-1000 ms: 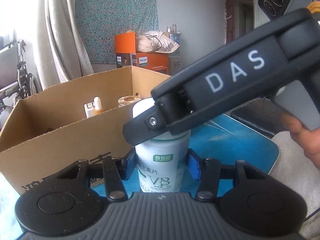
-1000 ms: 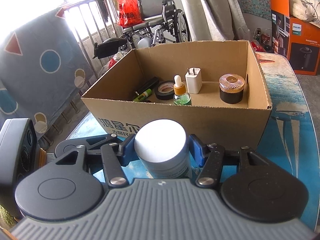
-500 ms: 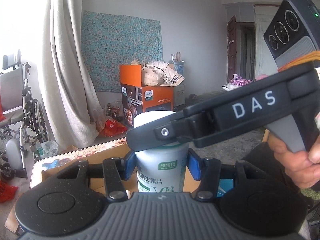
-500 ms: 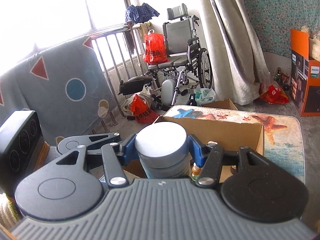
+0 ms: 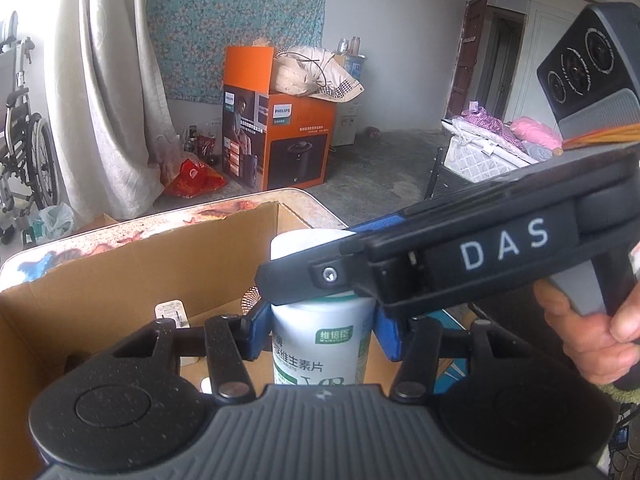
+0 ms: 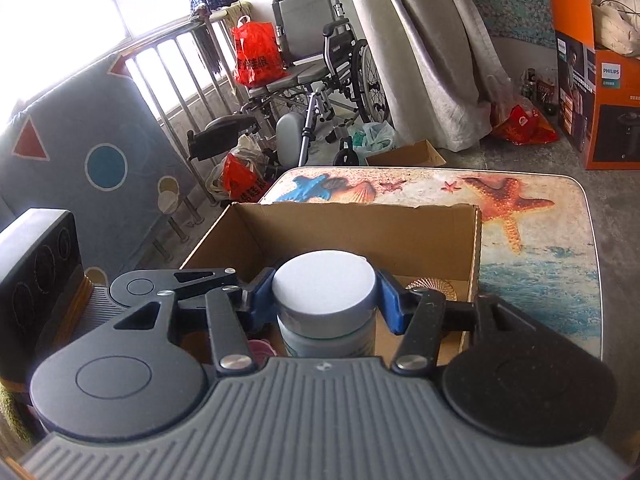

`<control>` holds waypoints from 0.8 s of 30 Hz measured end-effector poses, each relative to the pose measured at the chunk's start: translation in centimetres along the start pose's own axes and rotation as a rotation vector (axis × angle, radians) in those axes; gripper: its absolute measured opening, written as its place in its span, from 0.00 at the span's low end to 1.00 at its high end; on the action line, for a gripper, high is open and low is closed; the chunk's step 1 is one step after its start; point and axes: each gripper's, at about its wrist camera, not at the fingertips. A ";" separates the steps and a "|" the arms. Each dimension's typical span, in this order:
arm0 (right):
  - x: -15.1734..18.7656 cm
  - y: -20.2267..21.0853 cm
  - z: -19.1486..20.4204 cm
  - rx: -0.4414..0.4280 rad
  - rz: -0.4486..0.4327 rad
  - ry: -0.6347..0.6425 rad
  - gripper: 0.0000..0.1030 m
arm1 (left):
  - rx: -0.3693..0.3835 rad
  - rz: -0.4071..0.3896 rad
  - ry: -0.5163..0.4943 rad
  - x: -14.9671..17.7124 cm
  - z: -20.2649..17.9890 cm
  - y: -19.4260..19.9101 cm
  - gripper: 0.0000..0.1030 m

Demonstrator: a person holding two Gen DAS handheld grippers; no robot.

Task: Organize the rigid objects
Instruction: 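Carry the white supplement jar into the box and release it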

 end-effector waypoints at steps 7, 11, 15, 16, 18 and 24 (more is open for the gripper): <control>1.3 -3.2 -1.1 0.052 0.033 0.043 0.50 | 0.020 0.046 0.012 1.3 -0.4 -1.2 0.53; 1.7 -4.0 -1.0 0.090 0.037 0.098 0.50 | 0.027 0.063 0.021 1.5 -0.3 -1.4 0.54; 1.6 -4.1 -0.6 0.093 0.031 0.127 0.51 | 0.043 0.061 0.030 1.3 -0.4 -1.7 0.58; 1.6 -4.1 -0.5 0.096 0.028 0.131 0.51 | 0.041 0.062 0.026 1.2 -0.5 -1.6 0.59; 1.5 -4.0 -0.3 0.102 0.020 0.138 0.52 | 0.030 0.061 0.014 1.1 -0.7 -1.5 0.59; 1.2 -2.1 0.0 0.080 -0.031 0.116 0.53 | 0.014 0.009 0.000 0.6 -1.4 0.6 0.72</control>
Point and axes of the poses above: each gripper's, at about its wrist camera, not at the fingertips, and y roughly against the way its jaws point, z to its left, x to its underside, and after that the axes turned 14 degrees about -y, right-handed
